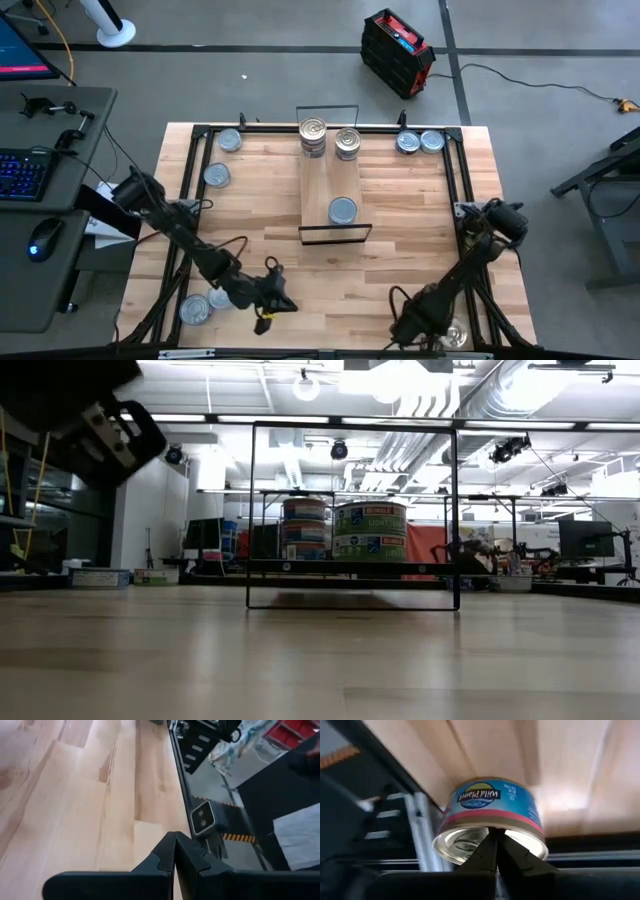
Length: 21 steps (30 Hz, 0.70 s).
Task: Stack canned seafood by type on shelf
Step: Stack the blue pink tuna can on top of the other blue pink tuna cans on the shelf
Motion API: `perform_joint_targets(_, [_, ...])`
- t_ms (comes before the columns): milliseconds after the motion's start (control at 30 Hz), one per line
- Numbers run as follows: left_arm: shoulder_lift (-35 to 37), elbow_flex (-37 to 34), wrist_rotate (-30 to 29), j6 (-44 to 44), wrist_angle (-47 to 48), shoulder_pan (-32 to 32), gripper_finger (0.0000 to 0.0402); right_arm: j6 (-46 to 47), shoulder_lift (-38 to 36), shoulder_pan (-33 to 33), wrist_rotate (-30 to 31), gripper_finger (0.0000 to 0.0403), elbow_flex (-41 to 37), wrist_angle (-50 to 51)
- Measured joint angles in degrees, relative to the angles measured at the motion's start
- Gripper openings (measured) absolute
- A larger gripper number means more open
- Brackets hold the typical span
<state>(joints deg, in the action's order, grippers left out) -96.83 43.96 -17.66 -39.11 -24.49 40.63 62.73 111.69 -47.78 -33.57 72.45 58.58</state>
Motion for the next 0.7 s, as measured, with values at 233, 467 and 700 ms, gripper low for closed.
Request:
perform_joint_targets(233, [-5.0,2.1,-0.5,0.8,0.2,-1.0,0.0,-5.0,0.1,8.2,19.5,0.0,5.8,-5.4])
perform_joint_targets(467, [-7.1,2.1,-1.9,-0.4,0.5,-1.6,0.0,-14.2,3.6,16.4,36.8,0.0,12.7,-15.6])
perform_joint_targets(700, [-7.1,2.1,-3.4,-0.1,0.6,-1.7,0.0,-27.6,8.3,21.2,40.1,0.0,24.3,-17.6])
